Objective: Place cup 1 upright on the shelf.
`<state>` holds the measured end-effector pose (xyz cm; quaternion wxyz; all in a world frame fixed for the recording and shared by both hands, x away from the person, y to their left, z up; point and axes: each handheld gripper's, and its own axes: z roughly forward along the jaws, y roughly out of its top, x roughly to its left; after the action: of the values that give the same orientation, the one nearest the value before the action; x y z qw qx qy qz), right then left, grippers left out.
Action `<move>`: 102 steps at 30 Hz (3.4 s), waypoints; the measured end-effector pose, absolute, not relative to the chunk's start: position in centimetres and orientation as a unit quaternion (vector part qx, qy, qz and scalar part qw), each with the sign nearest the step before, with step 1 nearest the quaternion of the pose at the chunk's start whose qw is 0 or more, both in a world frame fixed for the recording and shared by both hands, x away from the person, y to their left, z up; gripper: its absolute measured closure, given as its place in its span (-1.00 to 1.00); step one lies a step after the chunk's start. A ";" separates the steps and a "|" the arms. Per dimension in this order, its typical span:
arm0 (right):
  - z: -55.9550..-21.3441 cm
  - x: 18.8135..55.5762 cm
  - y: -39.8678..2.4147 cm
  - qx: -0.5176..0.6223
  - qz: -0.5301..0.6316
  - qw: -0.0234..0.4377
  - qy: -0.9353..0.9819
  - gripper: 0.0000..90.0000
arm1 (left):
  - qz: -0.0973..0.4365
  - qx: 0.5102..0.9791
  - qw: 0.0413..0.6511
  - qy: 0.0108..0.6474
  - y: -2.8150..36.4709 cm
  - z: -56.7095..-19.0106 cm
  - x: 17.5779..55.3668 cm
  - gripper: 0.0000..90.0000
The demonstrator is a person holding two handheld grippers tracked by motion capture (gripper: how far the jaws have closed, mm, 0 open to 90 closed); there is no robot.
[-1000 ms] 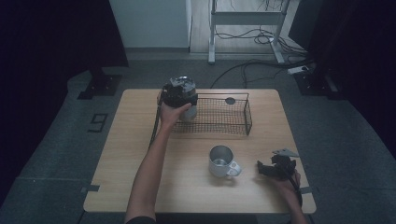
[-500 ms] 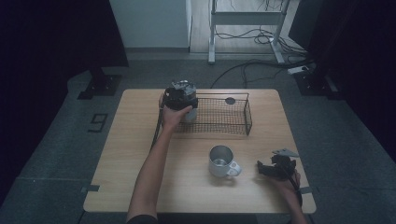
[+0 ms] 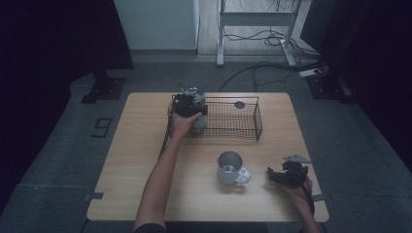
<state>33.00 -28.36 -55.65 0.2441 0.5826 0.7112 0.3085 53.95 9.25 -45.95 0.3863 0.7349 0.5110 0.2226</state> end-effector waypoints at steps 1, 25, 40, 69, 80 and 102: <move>-55.7 33.0 -28.4 0.583 0.309 0.244 0.711 -0.92 | 0.223 0.735 0.386 0.511 9.2 -46.0 54.0 -0.91; -55.6 33.0 -28.4 0.583 0.309 0.244 0.711 -0.92 | 0.221 0.730 0.389 0.517 8.7 -47.0 53.5 -0.91; -55.7 33.0 -28.4 0.582 0.308 0.244 0.711 -0.92 | 0.240 0.733 0.387 0.506 8.5 -47.3 52.5 -0.93; -55.6 33.0 -28.4 0.582 0.308 0.245 0.711 -0.92 | 0.230 0.707 0.451 0.493 11.6 -43.7 49.1 -0.99; -55.6 33.0 -28.3 0.583 0.308 0.245 0.711 -0.92 | 0.226 0.710 0.459 0.485 13.8 -42.5 46.6 -0.99; -55.6 33.0 -28.3 0.587 0.308 0.248 0.707 -0.90 | 0.182 0.744 0.456 0.453 17.4 -43.5 41.5 -0.94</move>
<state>32.96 -28.35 -55.63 0.2479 0.5867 0.7069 0.3076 41.50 17.40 -43.45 0.4564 0.7439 0.4530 0.1818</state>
